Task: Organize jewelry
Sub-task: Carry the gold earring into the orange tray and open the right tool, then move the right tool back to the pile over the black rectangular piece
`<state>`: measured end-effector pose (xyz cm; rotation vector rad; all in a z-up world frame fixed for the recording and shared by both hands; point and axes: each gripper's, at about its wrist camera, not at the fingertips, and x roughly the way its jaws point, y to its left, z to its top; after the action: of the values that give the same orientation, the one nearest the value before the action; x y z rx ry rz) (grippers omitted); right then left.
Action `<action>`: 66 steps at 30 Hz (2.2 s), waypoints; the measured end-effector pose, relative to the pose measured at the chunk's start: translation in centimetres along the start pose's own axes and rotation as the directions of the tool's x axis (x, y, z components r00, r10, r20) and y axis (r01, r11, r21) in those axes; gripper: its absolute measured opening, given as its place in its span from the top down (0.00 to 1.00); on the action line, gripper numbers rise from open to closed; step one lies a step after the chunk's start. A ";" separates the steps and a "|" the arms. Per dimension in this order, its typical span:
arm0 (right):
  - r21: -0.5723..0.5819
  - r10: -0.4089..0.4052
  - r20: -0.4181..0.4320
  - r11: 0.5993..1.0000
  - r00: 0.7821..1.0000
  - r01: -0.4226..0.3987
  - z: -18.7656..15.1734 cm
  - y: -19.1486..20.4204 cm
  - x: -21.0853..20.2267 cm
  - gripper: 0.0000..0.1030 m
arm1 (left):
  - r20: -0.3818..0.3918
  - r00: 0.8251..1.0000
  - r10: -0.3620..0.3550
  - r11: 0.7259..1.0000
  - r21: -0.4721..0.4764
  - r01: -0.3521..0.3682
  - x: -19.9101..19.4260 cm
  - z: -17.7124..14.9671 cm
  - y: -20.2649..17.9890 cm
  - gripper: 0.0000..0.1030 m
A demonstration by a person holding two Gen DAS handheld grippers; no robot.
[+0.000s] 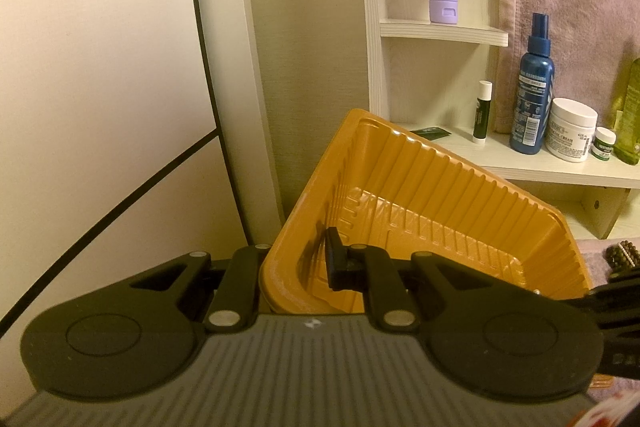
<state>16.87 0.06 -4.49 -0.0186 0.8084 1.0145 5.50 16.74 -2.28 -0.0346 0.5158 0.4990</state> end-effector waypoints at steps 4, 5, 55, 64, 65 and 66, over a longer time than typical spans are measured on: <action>-0.001 -0.003 -0.022 1.000 1.000 0.003 0.1 0.0 1.0 0.92 | 0.000 1.000 0.000 1.000 0.001 0.000 0.0 0.0 0.0 0.88; 0.004 0.000 -0.026 1.000 1.000 0.000 0.0 -0.1 1.1 0.92 | 0.000 1.000 0.000 1.000 0.000 0.000 0.0 0.0 0.0 0.88; 0.249 -0.350 0.005 0.908 0.937 0.338 -7.2 -8.3 -11.1 0.62 | -0.001 1.000 0.000 1.000 0.006 0.000 0.1 0.0 0.0 0.88; 0.239 -0.385 -0.011 0.895 0.923 0.377 -6.2 -9.3 -9.0 0.60 | -0.001 1.000 0.000 1.000 0.006 0.000 0.0 0.0 0.0 0.87; 0.239 -0.395 -0.015 0.891 0.919 0.387 -6.1 -9.4 -8.7 0.60 | -0.001 1.000 0.000 1.000 0.006 0.000 0.0 0.0 0.0 0.87; 0.241 -0.402 -0.021 0.887 0.915 0.395 -6.1 -9.6 -8.4 0.60 | -0.001 1.000 0.000 1.000 0.006 0.000 0.0 0.0 0.0 0.87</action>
<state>18.29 -13.76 -7.04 0.0368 0.8533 0.5212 5.54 16.79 -2.27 -0.0293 0.5186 0.4972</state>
